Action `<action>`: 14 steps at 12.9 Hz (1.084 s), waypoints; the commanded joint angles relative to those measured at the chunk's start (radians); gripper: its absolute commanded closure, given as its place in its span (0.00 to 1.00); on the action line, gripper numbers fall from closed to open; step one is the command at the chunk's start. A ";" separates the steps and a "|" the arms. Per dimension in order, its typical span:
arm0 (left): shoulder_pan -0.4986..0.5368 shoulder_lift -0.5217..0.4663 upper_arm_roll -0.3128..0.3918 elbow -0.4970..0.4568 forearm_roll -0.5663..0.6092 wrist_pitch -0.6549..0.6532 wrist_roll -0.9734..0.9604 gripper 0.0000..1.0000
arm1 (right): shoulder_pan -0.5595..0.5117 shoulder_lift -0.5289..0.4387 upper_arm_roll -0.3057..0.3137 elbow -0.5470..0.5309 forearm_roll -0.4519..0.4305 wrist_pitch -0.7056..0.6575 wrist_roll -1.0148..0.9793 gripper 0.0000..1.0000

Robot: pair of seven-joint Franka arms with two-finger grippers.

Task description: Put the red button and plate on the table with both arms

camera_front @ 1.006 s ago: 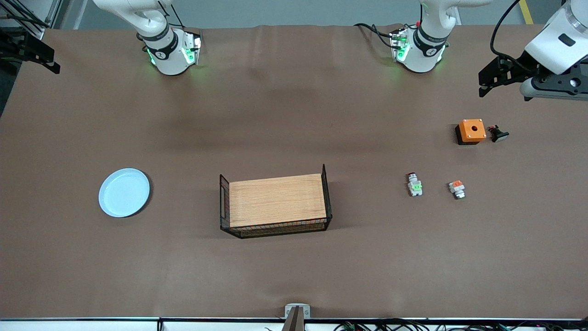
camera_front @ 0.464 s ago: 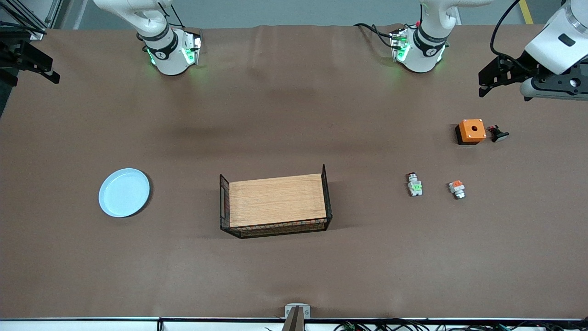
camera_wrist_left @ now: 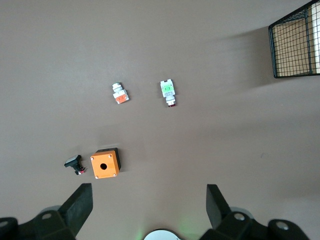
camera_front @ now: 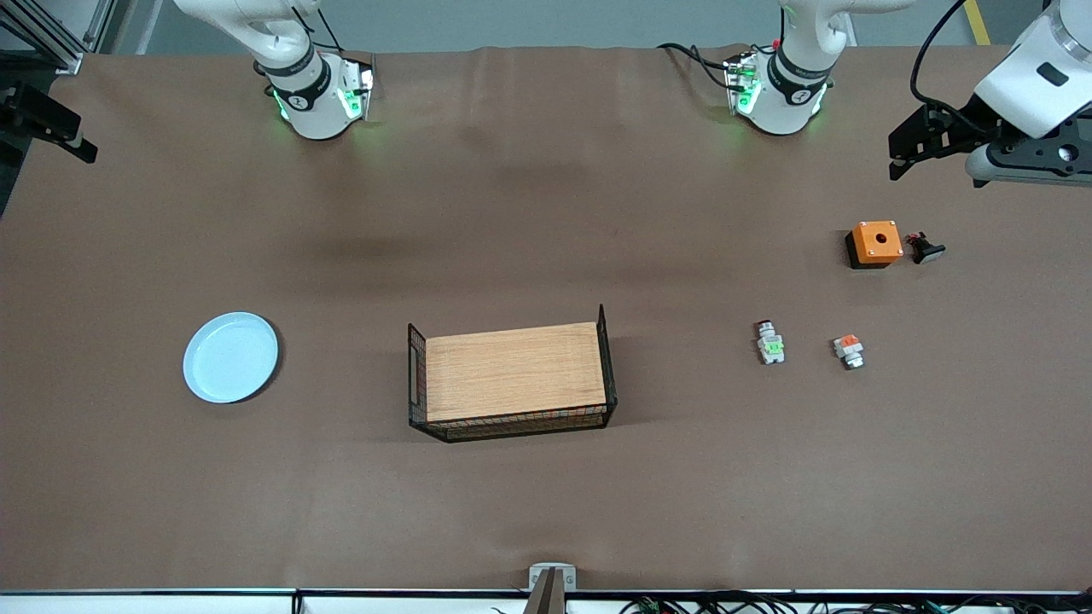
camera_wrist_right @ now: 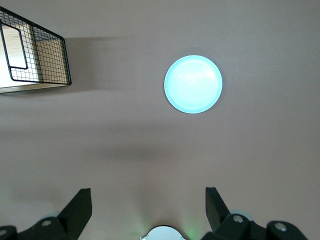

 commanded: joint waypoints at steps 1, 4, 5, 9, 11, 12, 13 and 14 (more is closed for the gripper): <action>0.001 -0.017 -0.004 -0.009 0.006 0.001 -0.016 0.00 | -0.008 0.027 0.007 0.034 0.000 -0.008 -0.003 0.00; 0.001 -0.017 -0.005 -0.009 0.006 0.001 -0.016 0.00 | 0.001 0.035 0.011 0.036 -0.044 -0.008 -0.003 0.00; 0.001 -0.017 -0.005 -0.009 0.006 0.001 -0.016 0.00 | 0.001 0.036 0.011 0.036 -0.044 -0.008 -0.005 0.00; 0.001 -0.017 -0.005 -0.009 0.006 0.003 -0.022 0.00 | 0.030 0.036 0.013 0.036 -0.073 -0.007 0.000 0.00; 0.001 -0.017 -0.005 -0.009 0.006 0.003 -0.022 0.00 | 0.032 0.036 0.013 0.036 -0.073 -0.007 -0.003 0.00; 0.001 -0.017 -0.005 -0.009 0.006 0.003 -0.022 0.00 | 0.036 0.036 0.013 0.036 -0.078 -0.008 -0.002 0.00; 0.001 -0.017 -0.005 -0.009 0.006 0.003 -0.022 0.00 | 0.047 0.036 0.013 0.036 -0.090 -0.008 -0.002 0.00; 0.001 -0.017 -0.005 -0.009 0.006 0.003 -0.022 0.00 | 0.062 0.036 0.013 0.036 -0.105 -0.010 0.001 0.00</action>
